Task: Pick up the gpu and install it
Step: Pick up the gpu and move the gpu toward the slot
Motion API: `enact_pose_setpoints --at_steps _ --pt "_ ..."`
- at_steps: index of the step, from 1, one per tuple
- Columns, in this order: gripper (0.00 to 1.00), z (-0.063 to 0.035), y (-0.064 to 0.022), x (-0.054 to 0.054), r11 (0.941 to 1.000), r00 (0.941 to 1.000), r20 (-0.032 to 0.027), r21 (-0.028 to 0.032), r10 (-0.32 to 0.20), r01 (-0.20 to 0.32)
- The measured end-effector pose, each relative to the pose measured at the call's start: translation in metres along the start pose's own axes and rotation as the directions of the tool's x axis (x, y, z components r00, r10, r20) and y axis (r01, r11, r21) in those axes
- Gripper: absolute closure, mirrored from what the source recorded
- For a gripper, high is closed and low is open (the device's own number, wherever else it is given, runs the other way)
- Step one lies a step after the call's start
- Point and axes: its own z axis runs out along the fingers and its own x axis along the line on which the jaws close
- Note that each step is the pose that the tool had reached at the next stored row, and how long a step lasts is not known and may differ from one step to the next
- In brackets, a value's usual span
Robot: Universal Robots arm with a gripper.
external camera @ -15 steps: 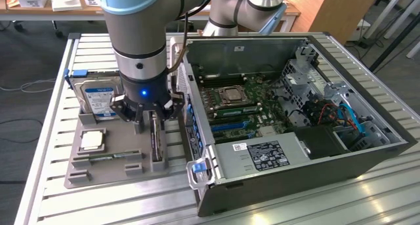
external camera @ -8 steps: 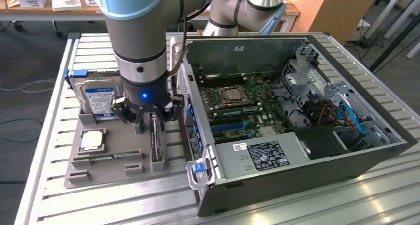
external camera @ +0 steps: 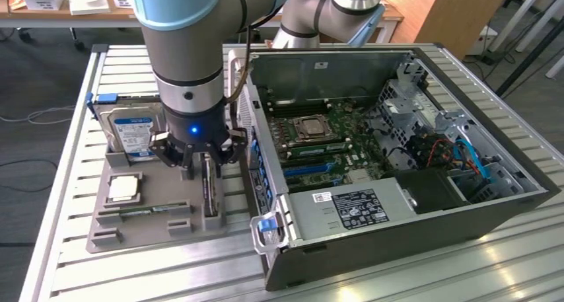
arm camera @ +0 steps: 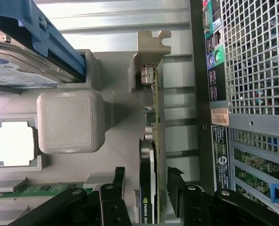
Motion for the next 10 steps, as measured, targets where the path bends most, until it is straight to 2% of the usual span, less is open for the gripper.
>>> enact_pose_setpoints --at_steps 10 --pt "0.51 0.0022 -0.0001 0.0001 1.0000 1.0000 -0.0002 0.0003 0.000 0.000"
